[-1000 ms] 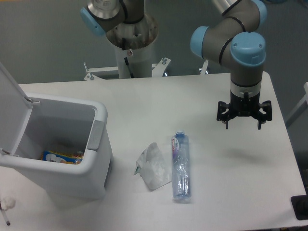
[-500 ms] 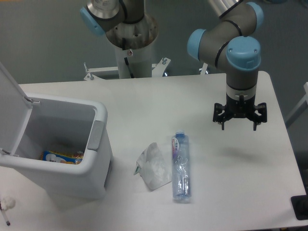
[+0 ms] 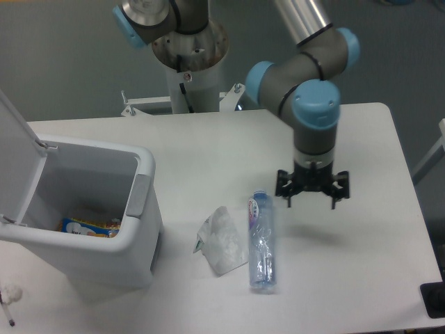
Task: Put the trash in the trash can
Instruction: 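Move the gripper over the crumpled clear plastic bag, then lower the gripper onto the plastic bag and close on it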
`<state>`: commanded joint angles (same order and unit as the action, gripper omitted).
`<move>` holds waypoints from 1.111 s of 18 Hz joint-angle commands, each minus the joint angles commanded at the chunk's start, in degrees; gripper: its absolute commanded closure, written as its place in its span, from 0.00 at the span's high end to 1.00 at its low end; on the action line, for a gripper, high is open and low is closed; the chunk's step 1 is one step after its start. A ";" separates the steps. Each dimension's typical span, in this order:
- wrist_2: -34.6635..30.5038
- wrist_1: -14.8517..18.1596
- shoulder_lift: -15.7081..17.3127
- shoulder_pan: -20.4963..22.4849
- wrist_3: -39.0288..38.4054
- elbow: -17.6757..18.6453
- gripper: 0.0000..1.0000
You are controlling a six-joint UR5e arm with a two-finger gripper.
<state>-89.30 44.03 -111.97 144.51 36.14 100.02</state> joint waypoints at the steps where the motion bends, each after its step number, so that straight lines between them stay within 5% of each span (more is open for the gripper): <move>1: -0.09 0.00 0.00 -1.67 -1.76 0.09 1.00; 6: -0.26 0.00 -0.26 -7.57 -10.20 0.35 1.00; 13: -0.26 -0.18 -4.74 -10.47 -6.98 -0.88 0.95; 16: 0.00 -0.17 -5.27 -10.74 -6.44 -0.88 0.61; 20: -0.09 -0.17 -5.45 -11.09 -6.52 -0.97 0.00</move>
<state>-89.38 43.86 -117.42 133.42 29.62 99.05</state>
